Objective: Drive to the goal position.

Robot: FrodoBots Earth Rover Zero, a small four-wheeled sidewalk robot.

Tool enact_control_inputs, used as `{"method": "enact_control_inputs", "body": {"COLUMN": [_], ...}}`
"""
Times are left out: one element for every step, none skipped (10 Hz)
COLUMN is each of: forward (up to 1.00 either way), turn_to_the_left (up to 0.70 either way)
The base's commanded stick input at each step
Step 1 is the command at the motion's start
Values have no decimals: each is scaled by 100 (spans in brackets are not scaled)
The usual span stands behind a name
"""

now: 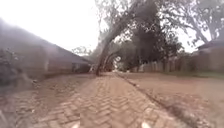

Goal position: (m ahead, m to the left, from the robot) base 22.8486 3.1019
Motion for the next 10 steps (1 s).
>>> {"method": "enact_control_inputs", "body": {"forward": [70,70,70,70,70,70,70,70,70,70], "turn_to_the_left": [0,0,0,1,3,4,5,6,8,8]}}
